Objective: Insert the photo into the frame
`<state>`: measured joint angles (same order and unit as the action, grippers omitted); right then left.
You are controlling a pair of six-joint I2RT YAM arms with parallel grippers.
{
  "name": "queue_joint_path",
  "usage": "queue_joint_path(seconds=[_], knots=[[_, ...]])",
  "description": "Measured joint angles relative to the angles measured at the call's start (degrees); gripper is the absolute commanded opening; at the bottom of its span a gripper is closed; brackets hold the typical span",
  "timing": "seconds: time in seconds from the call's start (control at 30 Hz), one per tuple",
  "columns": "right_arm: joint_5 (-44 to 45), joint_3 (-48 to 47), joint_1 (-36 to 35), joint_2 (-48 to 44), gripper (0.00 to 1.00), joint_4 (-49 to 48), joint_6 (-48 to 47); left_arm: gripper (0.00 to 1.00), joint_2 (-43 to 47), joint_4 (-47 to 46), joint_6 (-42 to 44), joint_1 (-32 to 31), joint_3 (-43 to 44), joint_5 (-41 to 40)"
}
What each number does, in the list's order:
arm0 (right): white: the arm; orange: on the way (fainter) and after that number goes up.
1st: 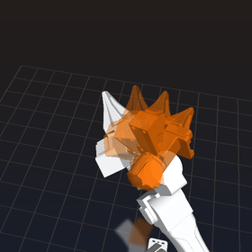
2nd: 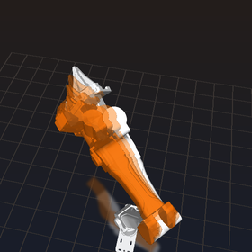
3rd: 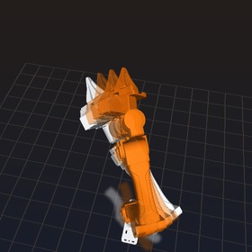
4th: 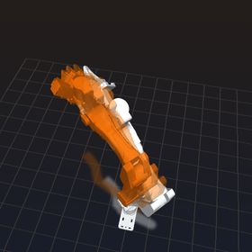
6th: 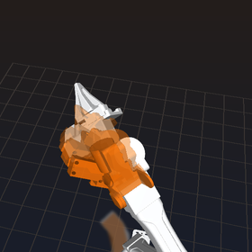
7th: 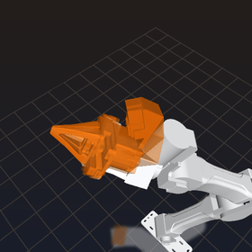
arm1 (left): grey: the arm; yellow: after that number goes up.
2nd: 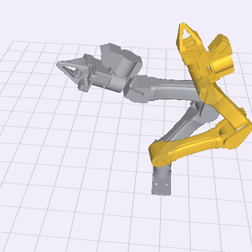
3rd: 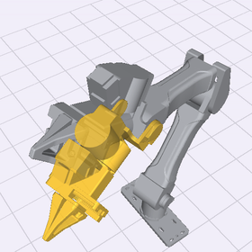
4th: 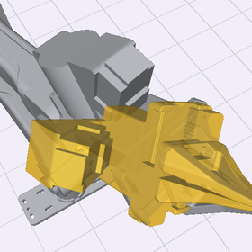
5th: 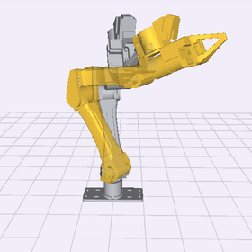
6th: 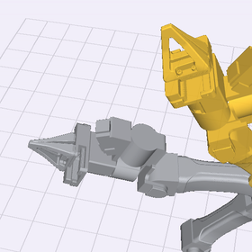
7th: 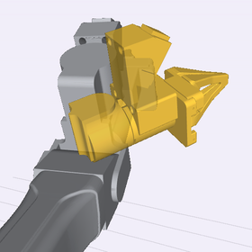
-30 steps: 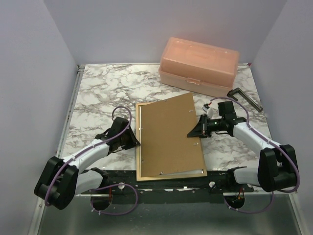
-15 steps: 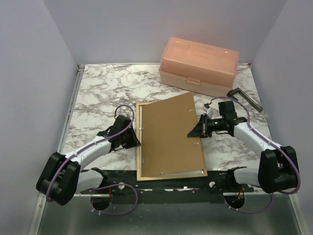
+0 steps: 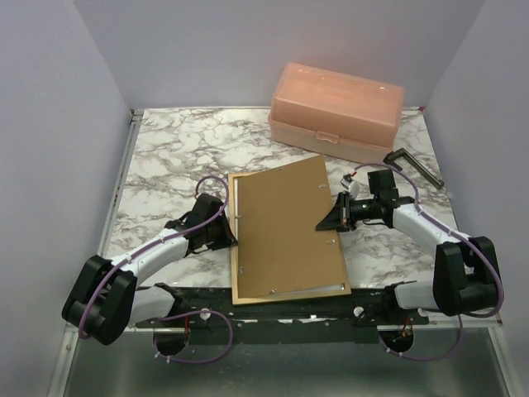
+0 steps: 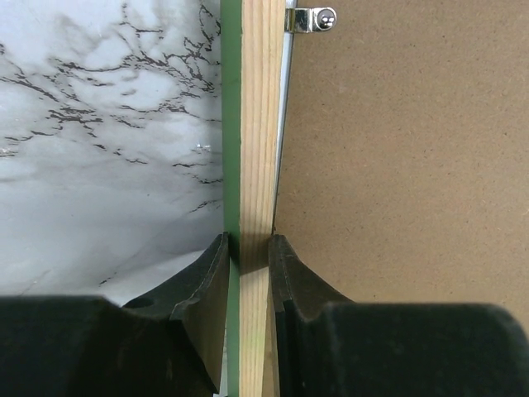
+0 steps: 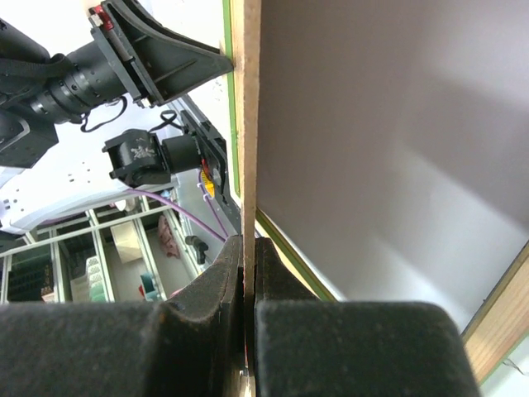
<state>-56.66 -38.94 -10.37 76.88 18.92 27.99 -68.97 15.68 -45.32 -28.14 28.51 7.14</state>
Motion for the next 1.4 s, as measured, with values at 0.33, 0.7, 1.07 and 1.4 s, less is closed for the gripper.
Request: queue_joint_path(seconds=[0.33,0.7,1.07,1.4], knots=[[-0.8,-0.1,0.0,-0.4,0.01,-0.5,0.2,0.11,-0.4,-0.2,0.5,0.0,0.1,0.0],[1.3,-6.4,-1.0,-8.5,0.01,4.4,1.8,0.28,-0.6,-1.2,0.4,-0.1,0.2,-0.1],[7.7,-13.2,-1.0,-14.6,0.00,6.4,4.1,0.66,4.2,2.0,0.4,-0.1,-0.3,-2.5],[6.3,-13.5,-1.0,-14.8,0.01,7.9,5.0,0.75,24.3,9.2,-1.5,1.0,-0.1,-3.7]])
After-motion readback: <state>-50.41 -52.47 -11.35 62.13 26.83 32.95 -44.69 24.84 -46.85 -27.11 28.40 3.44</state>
